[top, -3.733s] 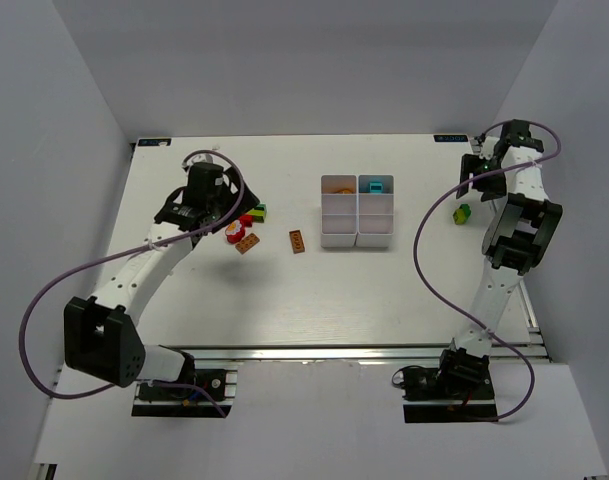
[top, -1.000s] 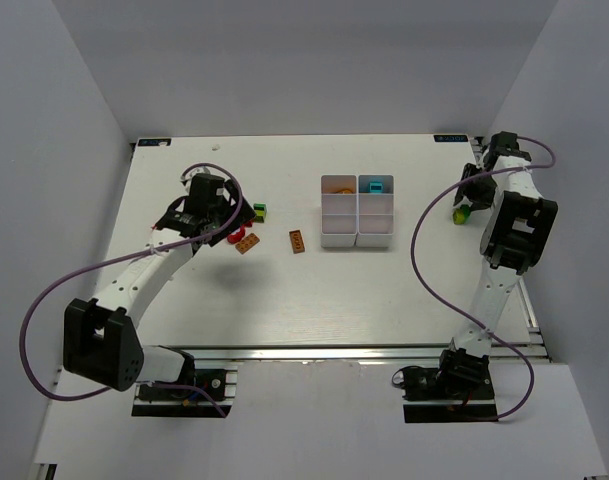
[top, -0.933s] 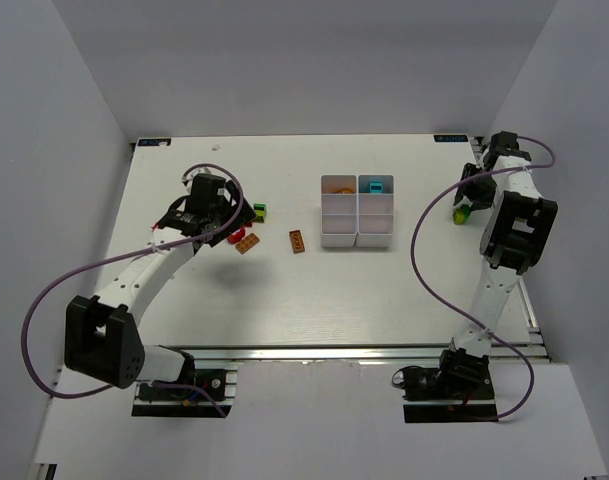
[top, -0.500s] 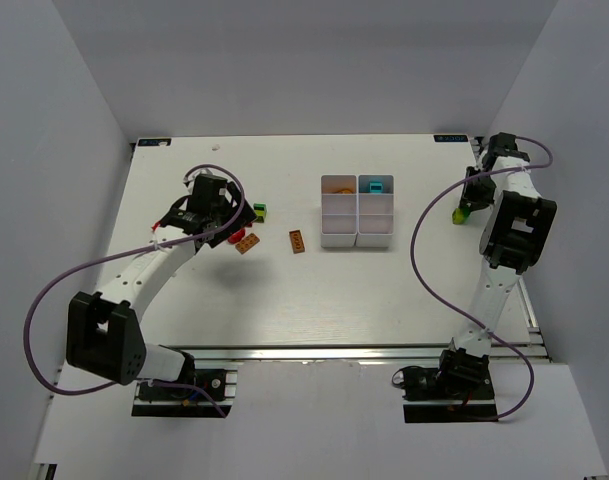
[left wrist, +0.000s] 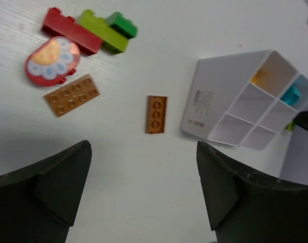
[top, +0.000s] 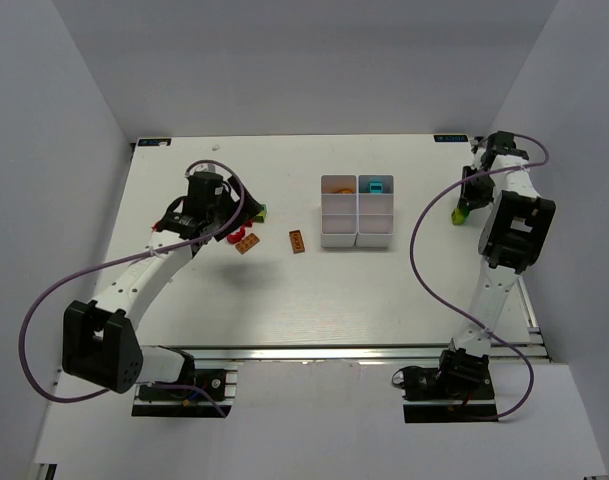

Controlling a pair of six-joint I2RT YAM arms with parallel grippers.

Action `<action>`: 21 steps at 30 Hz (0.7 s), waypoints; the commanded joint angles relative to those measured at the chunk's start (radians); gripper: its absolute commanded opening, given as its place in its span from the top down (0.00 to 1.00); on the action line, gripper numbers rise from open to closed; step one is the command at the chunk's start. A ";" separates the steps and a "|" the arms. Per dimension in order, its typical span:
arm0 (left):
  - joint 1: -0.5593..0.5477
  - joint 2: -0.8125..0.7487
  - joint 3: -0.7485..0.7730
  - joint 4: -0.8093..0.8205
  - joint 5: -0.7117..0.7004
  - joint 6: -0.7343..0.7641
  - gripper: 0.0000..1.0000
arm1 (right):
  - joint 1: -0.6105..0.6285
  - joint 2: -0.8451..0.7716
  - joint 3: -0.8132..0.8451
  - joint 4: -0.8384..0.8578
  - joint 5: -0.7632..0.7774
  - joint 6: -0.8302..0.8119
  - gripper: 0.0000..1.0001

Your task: Sort the legos into containers by color

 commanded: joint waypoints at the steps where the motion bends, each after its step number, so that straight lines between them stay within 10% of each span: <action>1: -0.002 -0.066 -0.027 0.145 0.146 0.000 0.07 | 0.002 -0.087 0.069 -0.032 -0.094 -0.042 1.00; 12: -0.049 -0.046 -0.043 0.421 0.350 -0.005 0.09 | 0.137 -0.490 -0.106 0.083 -0.492 -0.076 1.00; 21: -0.198 0.025 0.042 0.486 0.286 0.027 0.10 | 0.439 -0.636 -0.164 0.177 -0.504 0.077 1.00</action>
